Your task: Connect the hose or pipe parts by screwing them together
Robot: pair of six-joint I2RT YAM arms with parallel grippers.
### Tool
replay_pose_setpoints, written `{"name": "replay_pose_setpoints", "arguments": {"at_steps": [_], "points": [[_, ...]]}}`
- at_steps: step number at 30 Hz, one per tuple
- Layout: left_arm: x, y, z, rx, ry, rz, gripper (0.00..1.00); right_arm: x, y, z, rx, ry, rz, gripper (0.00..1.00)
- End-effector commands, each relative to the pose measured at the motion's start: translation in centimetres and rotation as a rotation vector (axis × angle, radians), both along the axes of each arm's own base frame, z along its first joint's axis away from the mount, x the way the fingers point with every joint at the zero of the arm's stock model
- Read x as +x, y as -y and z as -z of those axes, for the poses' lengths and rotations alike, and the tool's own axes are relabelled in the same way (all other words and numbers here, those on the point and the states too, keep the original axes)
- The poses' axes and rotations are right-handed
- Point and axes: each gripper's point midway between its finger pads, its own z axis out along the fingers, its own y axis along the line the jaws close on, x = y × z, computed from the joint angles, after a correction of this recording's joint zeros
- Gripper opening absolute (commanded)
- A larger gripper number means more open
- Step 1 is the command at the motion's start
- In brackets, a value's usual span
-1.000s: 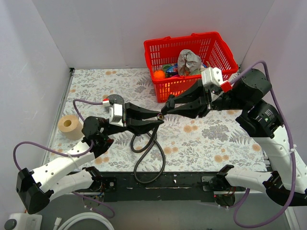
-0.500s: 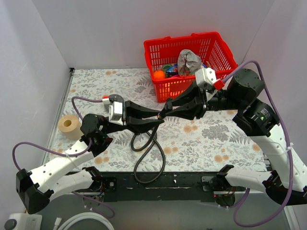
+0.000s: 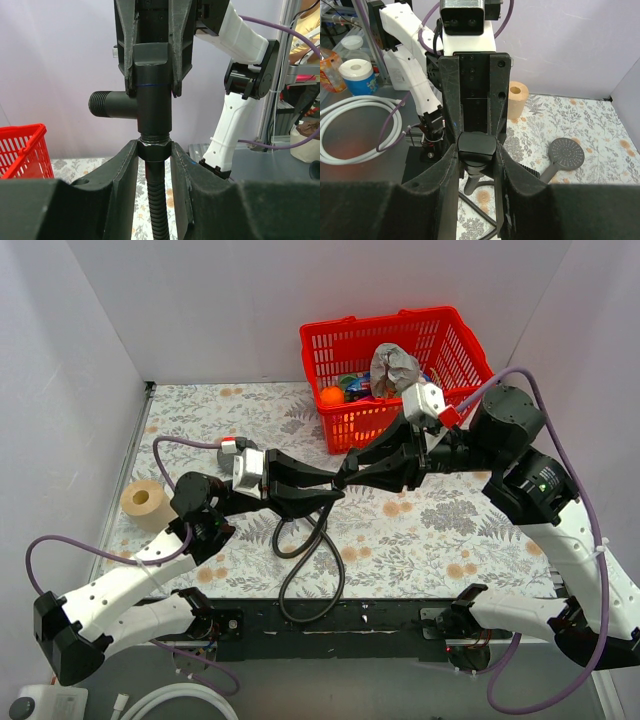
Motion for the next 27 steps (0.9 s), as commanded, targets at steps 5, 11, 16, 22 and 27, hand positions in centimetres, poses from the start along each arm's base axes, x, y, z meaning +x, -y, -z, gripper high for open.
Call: {"name": "replay_pose_setpoints", "arguments": {"at_steps": [5,11,16,22,27], "points": [[-0.1,-0.5,-2.2,-0.038,0.053,-0.015,0.00,0.0,-0.1,1.1,-0.022,-0.029,0.011,0.01],[0.2,-0.6,-2.5,-0.043,0.070,-0.039,0.00,0.8,0.0,2.9,-0.088,-0.072,0.055,0.01],[0.9,-0.6,-2.8,-0.036,0.059,-0.075,0.00,2.0,0.2,4.4,-0.118,-0.088,0.132,0.01],[2.0,-1.1,-3.8,-0.079,0.043,-0.145,0.00,3.2,0.4,5.3,-0.113,-0.101,0.209,0.01],[2.6,-1.4,-4.0,-0.095,0.039,-0.185,0.00,3.8,0.7,6.0,-0.113,-0.117,0.262,0.01]]}}
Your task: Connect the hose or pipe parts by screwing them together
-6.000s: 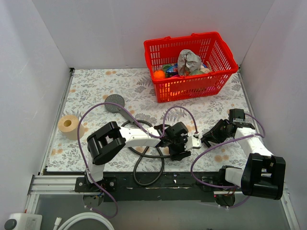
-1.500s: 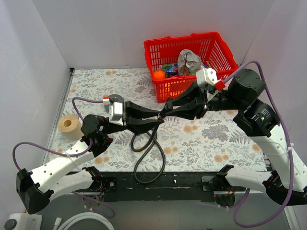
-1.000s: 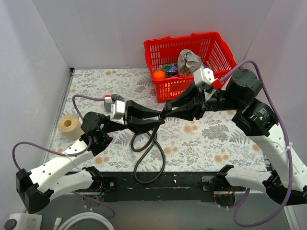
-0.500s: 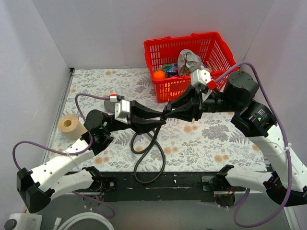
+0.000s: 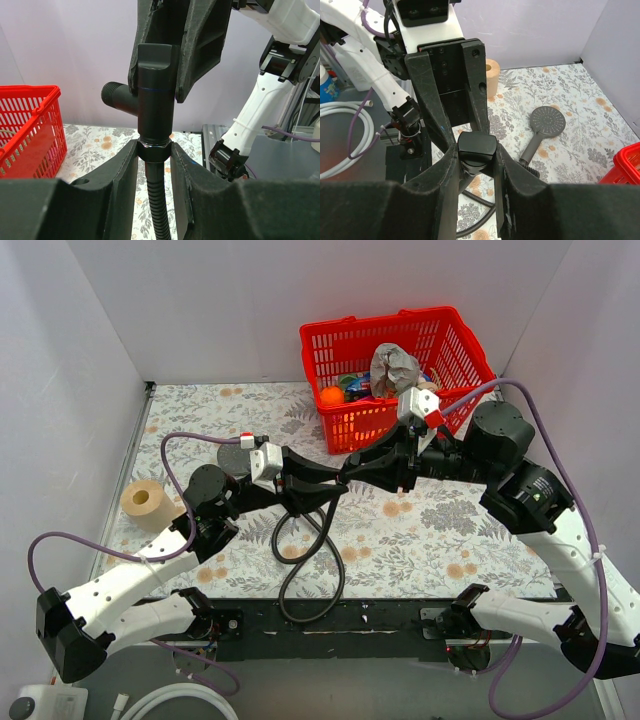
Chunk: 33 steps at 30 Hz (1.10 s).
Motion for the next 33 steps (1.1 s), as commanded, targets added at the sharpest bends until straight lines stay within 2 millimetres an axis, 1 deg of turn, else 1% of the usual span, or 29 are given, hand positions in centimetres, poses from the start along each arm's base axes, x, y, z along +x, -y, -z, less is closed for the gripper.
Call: {"name": "replay_pose_setpoints", "arguments": {"at_steps": [1,6,12,15,16,17,18,19,20,21,22,23,24,26,27,33], "points": [[-0.2,-2.4,-7.4,-0.198,0.138,-0.091,0.00,0.8,0.2,2.2,-0.052,-0.063,0.063,0.01],[0.3,-2.4,-7.3,-0.200,0.143,-0.115,0.00,1.5,0.5,2.2,-0.066,-0.097,0.122,0.01],[1.0,-2.6,-7.5,-0.212,0.145,-0.153,0.00,2.0,1.0,1.5,-0.060,-0.110,0.195,0.01],[1.4,-2.5,-7.3,-0.206,0.143,-0.174,0.00,1.9,0.8,1.5,-0.065,-0.107,0.210,0.01],[1.5,-2.5,-7.4,-0.207,0.144,-0.179,0.00,1.9,0.7,1.6,-0.065,-0.134,0.220,0.01],[1.6,-2.5,-7.3,-0.205,0.142,-0.179,0.00,1.9,0.7,1.4,-0.065,-0.133,0.236,0.01],[1.6,-2.4,-7.1,-0.198,0.140,-0.181,0.00,2.0,0.5,1.9,-0.089,-0.145,0.242,0.01],[1.6,-2.4,-7.0,-0.193,0.147,-0.180,0.00,2.1,0.5,1.9,-0.094,-0.156,0.258,0.01],[1.6,-2.3,-6.9,-0.191,0.150,-0.178,0.00,2.2,0.5,1.6,-0.099,-0.154,0.287,0.01],[1.6,-2.3,-6.9,-0.190,0.152,-0.177,0.00,2.4,0.2,2.2,-0.131,-0.169,0.299,0.01],[1.7,-2.2,-6.7,-0.185,0.152,-0.177,0.00,2.5,0.1,2.4,-0.145,-0.178,0.312,0.01],[1.8,-2.2,-6.6,-0.183,0.151,-0.181,0.00,2.6,0.1,1.7,-0.138,-0.177,0.344,0.01],[1.8,-2.2,-6.6,-0.184,0.149,-0.183,0.00,2.8,-0.2,2.5,-0.178,-0.192,0.357,0.01],[2.1,-2.1,-6.5,-0.183,0.148,-0.192,0.00,2.6,-0.4,2.5,-0.192,-0.195,0.379,0.01],[2.3,-2.2,-6.5,-0.187,0.143,-0.204,0.00,3.1,-0.4,2.6,-0.200,-0.192,0.414,0.01],[3.4,-2.6,-7.0,-0.210,0.139,-0.266,0.00,3.4,-0.4,4.0,-0.238,-0.223,0.523,0.01]]}}
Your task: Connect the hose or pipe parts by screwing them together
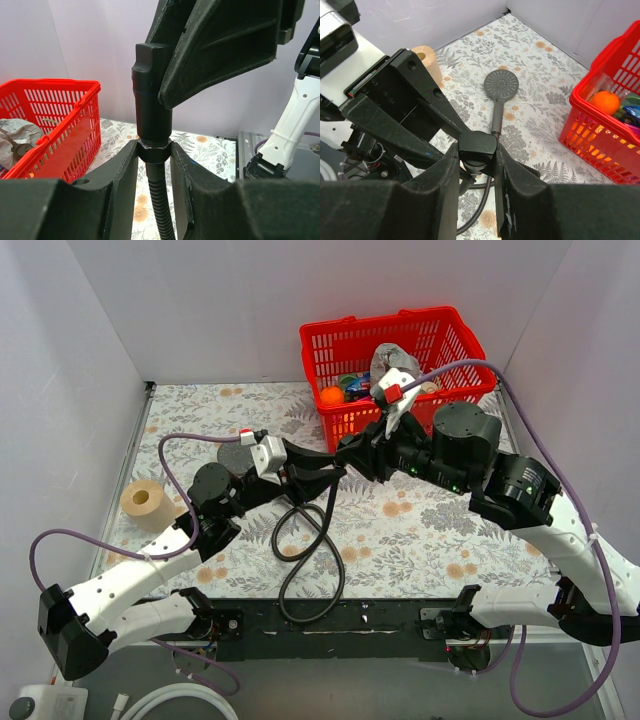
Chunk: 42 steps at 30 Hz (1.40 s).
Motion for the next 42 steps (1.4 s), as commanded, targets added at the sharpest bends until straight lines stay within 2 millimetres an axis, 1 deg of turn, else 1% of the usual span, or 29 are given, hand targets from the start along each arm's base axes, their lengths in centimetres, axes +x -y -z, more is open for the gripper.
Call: {"name": "replay_pose_setpoints", "arguments": {"at_steps": [1,4,9,12,14,16,17,18,19,20,21,22,23,24,25,26,27,28,29,35,37,38,39,40,42], "points": [[0.2,-2.4,-7.3,-0.194,0.146,-0.105,0.00,0.0,0.6,3.9,-0.125,-0.104,0.102,0.01],[0.8,-2.7,-7.4,-0.206,0.142,-0.141,0.00,0.2,0.5,4.4,-0.118,-0.138,0.158,0.01],[1.3,-3.3,-7.9,-0.230,0.146,-0.179,0.00,0.7,0.5,4.5,-0.053,-0.201,0.251,0.01],[2.3,-3.9,-8.3,-0.250,0.134,-0.243,0.00,0.6,0.4,4.6,-0.034,-0.226,0.284,0.01],[2.5,-4.1,-8.5,-0.255,0.146,-0.262,0.00,0.5,-0.1,4.9,-0.043,-0.234,0.285,0.01],[2.5,-3.9,-8.2,-0.244,0.151,-0.259,0.00,0.2,-0.3,4.8,-0.066,-0.236,0.291,0.01],[2.5,-3.8,-8.0,-0.235,0.144,-0.253,0.00,0.3,-0.7,5.4,-0.092,-0.244,0.304,0.01],[2.5,-3.7,-7.8,-0.231,0.141,-0.249,0.00,0.3,-0.7,4.5,-0.080,-0.246,0.313,0.01],[2.5,-3.7,-7.7,-0.229,0.142,-0.249,0.00,0.2,-0.3,5.1,-0.124,-0.257,0.329,0.01],[2.5,-3.7,-7.4,-0.222,0.142,-0.248,0.00,0.6,-0.6,5.7,-0.157,-0.259,0.360,0.01],[2.5,-3.7,-7.3,-0.221,0.144,-0.253,0.00,0.6,-0.4,4.7,-0.126,-0.272,0.387,0.01],[2.6,-3.8,-7.2,-0.221,0.143,-0.259,0.00,0.2,-0.2,5.3,-0.169,-0.276,0.392,0.01],[2.8,-3.8,-7.1,-0.221,0.144,-0.268,0.00,0.4,-0.3,5.4,-0.181,-0.270,0.427,0.01],[3.1,-4.0,-7.1,-0.224,0.137,-0.285,0.00,0.3,-0.2,5.4,-0.177,-0.280,0.445,0.01],[3.3,-4.1,-7.1,-0.226,0.134,-0.295,0.00,0.1,-0.2,4.8,-0.163,-0.275,0.465,0.01],[3.4,-4.1,-7.1,-0.229,0.133,-0.301,0.00,0.0,0.0,5.6,-0.203,-0.276,0.484,0.01],[3.5,-4.2,-7.1,-0.229,0.136,-0.309,0.00,0.0,0.0,5.7,-0.197,-0.286,0.507,0.01],[3.6,-4.3,-7.2,-0.235,0.135,-0.321,0.00,-0.2,0.1,5.1,-0.188,-0.274,0.521,0.01],[3.7,-4.4,-7.1,-0.236,0.135,-0.325,0.00,-0.2,0.0,5.7,-0.221,-0.272,0.538,0.01],[3.9,-4.5,-7.0,-0.242,0.128,-0.340,0.00,-0.3,-1.2,5.2,-0.183,-0.266,0.575,0.01],[3.7,-4.5,-6.8,-0.244,0.118,-0.325,0.00,-0.2,-1.8,4.6,-0.139,-0.267,0.566,0.01],[3.5,-4.4,-6.8,-0.249,0.120,-0.314,0.00,-0.2,-1.8,4.5,-0.127,-0.260,0.559,0.01],[3.3,-4.4,-6.7,-0.252,0.119,-0.302,0.00,-0.1,-2.3,3.9,-0.086,-0.258,0.547,0.01],[3.1,-4.3,-6.5,-0.254,0.118,-0.292,0.00,-0.2,-2.6,3.6,-0.070,-0.259,0.534,0.01],[2.7,-4.2,-6.6,-0.267,0.125,-0.270,0.00,-0.2,-2.6,3.0,-0.042,-0.263,0.526,0.01]]}}
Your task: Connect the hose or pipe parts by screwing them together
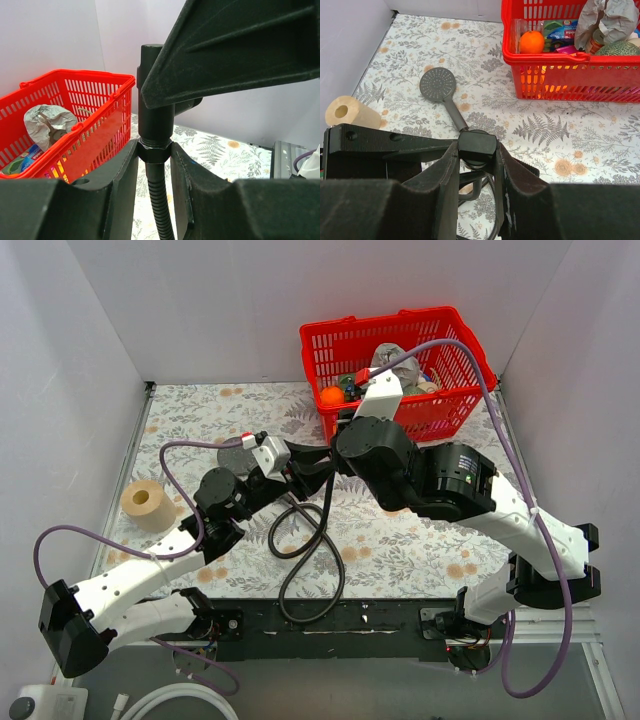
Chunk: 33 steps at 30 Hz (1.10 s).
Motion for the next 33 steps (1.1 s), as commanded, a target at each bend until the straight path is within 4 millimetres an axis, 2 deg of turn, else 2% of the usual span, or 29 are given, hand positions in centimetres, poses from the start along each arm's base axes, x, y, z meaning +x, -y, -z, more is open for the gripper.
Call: {"name": "replay_pose_setpoints", "arguments": {"at_steps": [1,3,7,11,14,16,19,22,26,33], "points": [[-0.7,-3.4,-7.7,-0.250,0.161,-0.078,0.00,-3.0,-2.4,1.5,0.021,-0.085,-0.156,0.01],[-0.8,-3.5,-7.3,-0.257,0.185,-0.076,0.00,-3.1,-2.8,1.0,0.028,-0.087,-0.166,0.01],[-1.5,-3.5,-6.7,-0.253,0.229,-0.063,0.00,-3.4,-3.3,1.4,0.010,-0.116,-0.182,0.01],[-2.1,-3.8,-6.5,-0.262,0.250,-0.050,0.00,-3.7,-3.8,1.4,0.041,-0.118,-0.211,0.11],[-2.3,-4.1,-6.2,-0.265,0.260,-0.055,0.00,-3.9,-4.1,0.7,0.072,-0.104,-0.232,0.13],[-2.2,-4.2,-5.6,-0.259,0.260,-0.064,0.00,-3.9,-4.2,0.4,0.078,-0.104,-0.241,0.13],[-2.2,-4.4,-5.0,-0.261,0.262,-0.077,0.00,-4.2,-4.8,0.3,0.073,-0.116,-0.261,0.21],[-1.9,-4.5,-3.8,-0.252,0.253,-0.090,0.00,-4.3,-5.4,0.6,0.065,-0.131,-0.271,0.22],[-1.5,-4.7,-3.6,-0.261,0.256,-0.115,0.00,-4.4,-5.6,0.4,0.075,-0.134,-0.274,0.26],[0.1,-5.5,-3.5,-0.290,0.198,-0.195,0.00,-4.5,-6.1,1.0,0.053,-0.140,-0.268,0.25]]}}
